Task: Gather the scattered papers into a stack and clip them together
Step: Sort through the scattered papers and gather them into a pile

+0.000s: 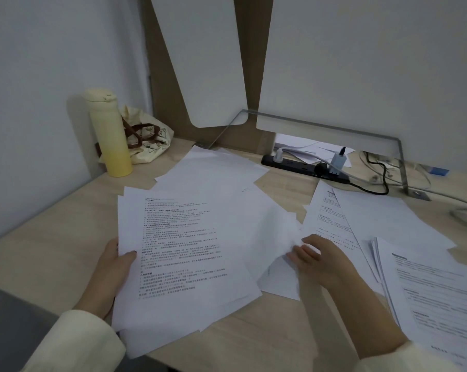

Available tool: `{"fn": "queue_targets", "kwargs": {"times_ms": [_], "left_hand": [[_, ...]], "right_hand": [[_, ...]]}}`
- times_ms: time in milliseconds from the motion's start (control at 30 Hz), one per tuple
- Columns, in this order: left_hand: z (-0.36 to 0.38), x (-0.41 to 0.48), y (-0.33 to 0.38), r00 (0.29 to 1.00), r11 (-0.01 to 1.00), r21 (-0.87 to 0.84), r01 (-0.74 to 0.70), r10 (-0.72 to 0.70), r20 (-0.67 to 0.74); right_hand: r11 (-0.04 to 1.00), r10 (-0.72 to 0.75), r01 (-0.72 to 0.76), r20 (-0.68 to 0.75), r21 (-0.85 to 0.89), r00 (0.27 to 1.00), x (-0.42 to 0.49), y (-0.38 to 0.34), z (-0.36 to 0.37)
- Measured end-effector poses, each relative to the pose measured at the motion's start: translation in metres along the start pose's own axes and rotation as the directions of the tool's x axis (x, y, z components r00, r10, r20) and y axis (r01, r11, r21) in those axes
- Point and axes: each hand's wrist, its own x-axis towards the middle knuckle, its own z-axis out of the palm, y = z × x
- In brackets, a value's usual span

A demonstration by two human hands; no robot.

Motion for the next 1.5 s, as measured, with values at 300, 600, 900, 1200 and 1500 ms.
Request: {"fn": "queue_targets", "kwargs": {"times_ms": [300, 600, 900, 1200, 1500], "left_hand": [[0.001, -0.006, 0.004, 1.000, 0.998, 0.056, -0.006, 0.006, -0.006], [0.002, -0.021, 0.009, 0.995, 0.994, -0.090, -0.056, 0.064, 0.083], [0.012, -0.026, 0.011, 0.986, 0.994, -0.099, -0.039, 0.054, 0.157], [0.016, -0.030, 0.041, 0.932, 0.918, -0.292, 0.267, -0.169, 0.322], [0.014, -0.032, 0.027, 0.959, 0.999, 0.020, 0.049, -0.053, 0.280]], "right_hand": [[0.933, -0.058, 0.086, 0.090, -0.350, 0.994, -0.001, 0.020, 0.029], [0.665, -0.473, 0.379, 0.029, -0.644, 0.881, -0.003, 0.005, 0.045], [0.059, -0.739, 0.879, 0.571, -0.473, 0.357, -0.057, -0.020, 0.060], [0.102, -0.167, 0.806, 0.789, -0.583, 0.592, 0.021, 0.015, 0.021], [0.153, -0.080, 0.794, 0.793, -0.588, 0.603, 0.031, 0.027, -0.005]]}}
